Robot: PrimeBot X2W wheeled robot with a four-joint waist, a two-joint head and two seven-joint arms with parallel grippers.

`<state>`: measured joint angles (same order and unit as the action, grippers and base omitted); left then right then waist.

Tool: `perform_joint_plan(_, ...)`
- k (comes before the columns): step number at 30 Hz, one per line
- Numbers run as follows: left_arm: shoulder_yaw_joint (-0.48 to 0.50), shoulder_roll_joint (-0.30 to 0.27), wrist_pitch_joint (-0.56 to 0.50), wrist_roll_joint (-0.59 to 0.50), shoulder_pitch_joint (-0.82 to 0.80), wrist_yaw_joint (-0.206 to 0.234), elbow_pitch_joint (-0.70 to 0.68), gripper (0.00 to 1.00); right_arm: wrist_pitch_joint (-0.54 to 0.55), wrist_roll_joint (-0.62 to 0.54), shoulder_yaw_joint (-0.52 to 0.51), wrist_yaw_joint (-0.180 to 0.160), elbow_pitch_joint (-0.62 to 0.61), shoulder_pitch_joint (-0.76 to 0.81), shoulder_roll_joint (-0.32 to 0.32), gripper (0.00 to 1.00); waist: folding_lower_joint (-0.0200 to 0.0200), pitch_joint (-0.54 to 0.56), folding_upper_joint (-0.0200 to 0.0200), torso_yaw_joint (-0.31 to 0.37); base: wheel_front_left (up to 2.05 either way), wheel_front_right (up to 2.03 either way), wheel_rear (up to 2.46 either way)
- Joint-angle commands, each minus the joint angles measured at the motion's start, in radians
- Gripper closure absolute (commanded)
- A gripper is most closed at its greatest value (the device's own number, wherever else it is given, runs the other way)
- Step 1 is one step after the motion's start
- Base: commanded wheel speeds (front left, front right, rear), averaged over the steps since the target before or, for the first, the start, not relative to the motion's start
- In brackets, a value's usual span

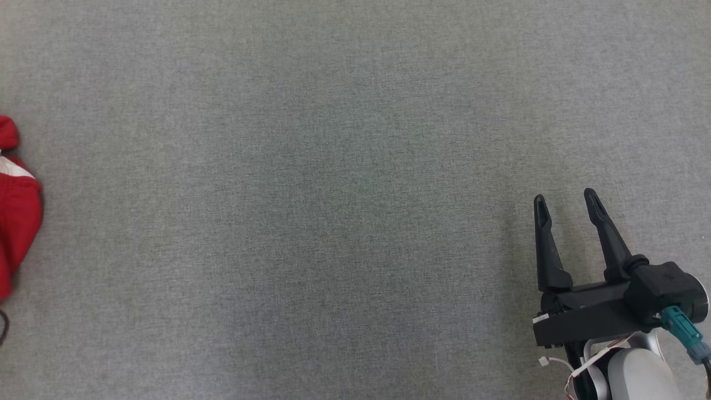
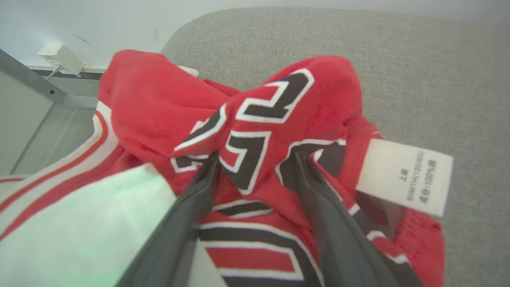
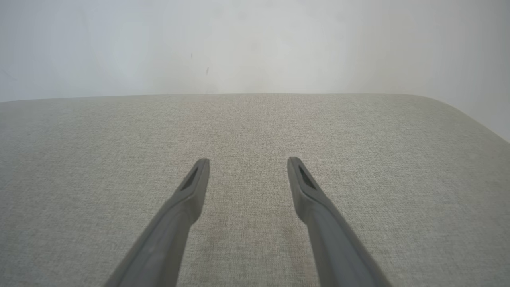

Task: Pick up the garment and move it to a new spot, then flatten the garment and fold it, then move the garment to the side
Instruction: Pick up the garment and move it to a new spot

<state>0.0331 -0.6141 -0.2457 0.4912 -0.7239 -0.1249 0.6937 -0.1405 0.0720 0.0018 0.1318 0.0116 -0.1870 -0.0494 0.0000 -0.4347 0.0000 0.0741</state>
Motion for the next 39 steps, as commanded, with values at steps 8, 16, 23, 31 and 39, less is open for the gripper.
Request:
perform_joint_plan(8, -0.018, -0.003, 0.127, -0.032, -0.041, 0.007, -0.002, 1.00, 0.002, 0.006, -0.007, -0.002, 0.003, 0.007, -0.001, 0.00, 0.0000, 0.030, 0.0000, -0.012, 0.00, 0.00, 0.00)
perform_joint_plan(16, -0.025, -0.007, 0.269, -0.059, -0.111, 0.011, -0.110, 1.00, -0.017, 0.027, 0.005, -0.002, 0.033, 0.028, -0.002, 0.00, 0.0000, 0.102, 0.0000, -0.035, 0.00, 0.00, 0.00)
perform_joint_plan(23, -0.087, 0.019, 0.266, -0.076, -0.211, 0.003, -0.299, 1.00, -0.045, 0.066, 0.022, -0.002, 0.087, 0.039, -0.002, 0.00, 0.0000, 0.164, 0.0000, -0.010, 0.00, 0.00, 0.00)
perform_joint_plan(31, -0.194, 0.130, 0.161, -0.058, -0.301, 0.011, -0.518, 1.00, -0.085, 0.116, 0.041, -0.002, 0.159, 0.045, -0.002, 0.00, 0.0000, 0.197, 0.0000, 0.089, 0.00, 0.00, 0.00)
perform_joint_plan(39, -0.299, 0.257, 0.118, -0.047, -0.291, 0.030, -0.579, 1.00, -0.114, 0.151, 0.053, -0.002, 0.206, 0.040, -0.001, 0.00, 0.0000, 0.191, 0.0000, 0.210, 0.00, 0.00, 0.00)
